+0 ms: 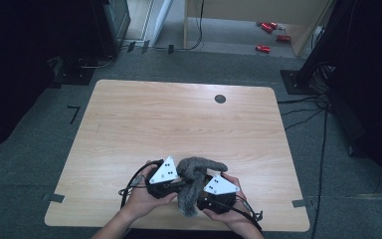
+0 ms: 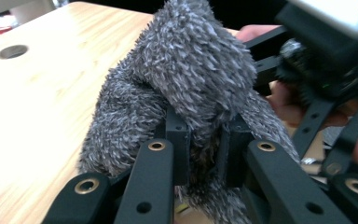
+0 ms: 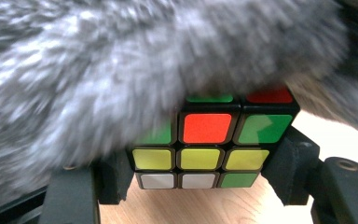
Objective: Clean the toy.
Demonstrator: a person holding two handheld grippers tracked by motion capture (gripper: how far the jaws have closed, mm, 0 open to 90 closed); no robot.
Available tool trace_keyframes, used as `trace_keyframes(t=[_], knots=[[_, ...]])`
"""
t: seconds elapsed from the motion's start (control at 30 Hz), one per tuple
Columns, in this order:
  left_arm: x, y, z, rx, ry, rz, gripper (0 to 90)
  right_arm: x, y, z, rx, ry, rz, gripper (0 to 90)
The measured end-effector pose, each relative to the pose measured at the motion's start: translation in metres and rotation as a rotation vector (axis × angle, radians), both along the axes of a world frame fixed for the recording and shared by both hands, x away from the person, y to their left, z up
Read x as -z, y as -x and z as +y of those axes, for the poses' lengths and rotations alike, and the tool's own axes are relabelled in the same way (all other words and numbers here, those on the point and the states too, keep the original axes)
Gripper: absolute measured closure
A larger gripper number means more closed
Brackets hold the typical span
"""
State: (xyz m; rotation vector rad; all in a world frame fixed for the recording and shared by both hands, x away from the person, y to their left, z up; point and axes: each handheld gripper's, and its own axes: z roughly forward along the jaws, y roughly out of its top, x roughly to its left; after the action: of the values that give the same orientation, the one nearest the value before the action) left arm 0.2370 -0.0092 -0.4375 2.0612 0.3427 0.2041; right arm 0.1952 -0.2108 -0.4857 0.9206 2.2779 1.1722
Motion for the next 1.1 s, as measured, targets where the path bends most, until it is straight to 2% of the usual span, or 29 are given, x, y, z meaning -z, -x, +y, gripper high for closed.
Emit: trace_keyframes(t=[0.07,0.1,0.13,0.17,0.2,0.27,0.33,0.4,0.43,0.47,0.5,0.53,0.57,0.63,0.67,0.7,0.77,0.83,0.93,0.97,1.0,1.03,1.07,1.1], knots=[[0.0,-0.002,0.0,-0.014,-0.006,0.008,79.3,0.0,0.0,0.0,-0.001,0.007,-0.004,34.6],[0.0,-0.008,0.005,-0.044,-0.006,0.023,79.4,-0.001,0.001,0.0,0.008,0.005,-0.002,34.6],[0.0,-0.008,0.005,-0.044,-0.006,0.023,79.4,-0.001,0.001,0.0,0.008,0.005,-0.002,34.6],[0.002,-0.014,0.012,-0.076,-0.002,0.05,79.4,-0.001,0.001,-0.002,0.009,0.006,-0.006,34.6],[0.002,-0.014,0.012,-0.076,-0.002,0.05,79.5,-0.001,0.001,-0.002,0.009,0.006,-0.006,34.6],[0.002,-0.015,0.013,-0.072,0.015,0.075,79.4,-0.001,0.001,-0.002,0.006,0.001,-0.006,34.6],[0.0,-0.01,0.008,-0.046,0.022,0.065,79.3,-0.001,0.001,-0.001,0.008,-0.002,-0.008,34.6],[-0.003,-0.002,0.0,-0.013,0.012,0.04,78.9,-0.002,0.001,-0.001,0.009,-0.005,-0.006,34.6],[-0.003,0.002,-0.004,-0.023,-0.014,0.009,78.7,-0.002,0.001,-0.001,0.013,-0.003,-0.008,34.6],[-0.003,0.002,-0.004,-0.023,-0.014,0.009,78.6,-0.002,0.001,-0.002,0.013,0.004,-0.012,34.6],[-0.002,-0.002,-0.001,-0.053,-0.032,0.007,78.6,-0.002,0.001,-0.002,0.016,0.008,-0.014,34.6],[-0.002,-0.002,-0.001,-0.053,-0.032,0.007,78.7,-0.002,0.001,-0.002,0.016,0.008,-0.014,34.6],[-0.001,-0.006,0.004,-0.08,-0.037,0.008,78.8,-0.002,0.001,-0.004,0.025,0.008,-0.013,34.6],[0.0,-0.013,0.012,-0.109,-0.021,0.039,78.9,-0.002,0.002,-0.005,0.026,0.003,-0.01,34.6],[0.0,-0.014,0.014,-0.101,0.007,0.062,79.1,-0.004,0.002,-0.006,0.026,-0.004,-0.017,34.6],[0.0,-0.014,0.014,-0.101,0.007,0.062,79.2,-0.004,0.002,-0.006,0.024,-0.012,-0.014,34.6],[-0.004,-0.006,0.006,-0.043,0.021,0.055,79.1,-0.005,0.001,-0.005,0.022,-0.013,-0.02,34.6],[-0.004,-0.004,0.003,-0.033,0.02,0.053,79.0,-0.005,0.001,-0.005,0.023,-0.011,-0.02,34.6],[-0.003,-0.004,-0.001,-0.087,-0.042,0.02,79.0,-0.004,0.002,-0.006,0.036,0.007,-0.019,34.6],[-0.003,-0.004,-0.001,-0.087,-0.042,0.02,79.1,-0.004,0.002,-0.007,0.039,0.011,-0.021,34.5],[-0.001,-0.008,0.002,-0.115,-0.048,0.023,79.1,-0.004,0.002,-0.007,0.039,0.011,-0.021,34.5],[0.0,-0.013,0.009,-0.133,-0.03,0.057,79.3,-0.004,0.003,-0.008,0.05,0.002,-0.016,34.5],[0.0,-0.013,0.009,-0.133,-0.03,0.057,79.3,-0.005,0.003,-0.009,0.047,-0.001,-0.019,34.5],[-0.001,-0.012,0.012,-0.126,-0.006,0.066,79.3,-0.006,0.003,-0.009,0.049,-0.006,-0.018,34.5]])
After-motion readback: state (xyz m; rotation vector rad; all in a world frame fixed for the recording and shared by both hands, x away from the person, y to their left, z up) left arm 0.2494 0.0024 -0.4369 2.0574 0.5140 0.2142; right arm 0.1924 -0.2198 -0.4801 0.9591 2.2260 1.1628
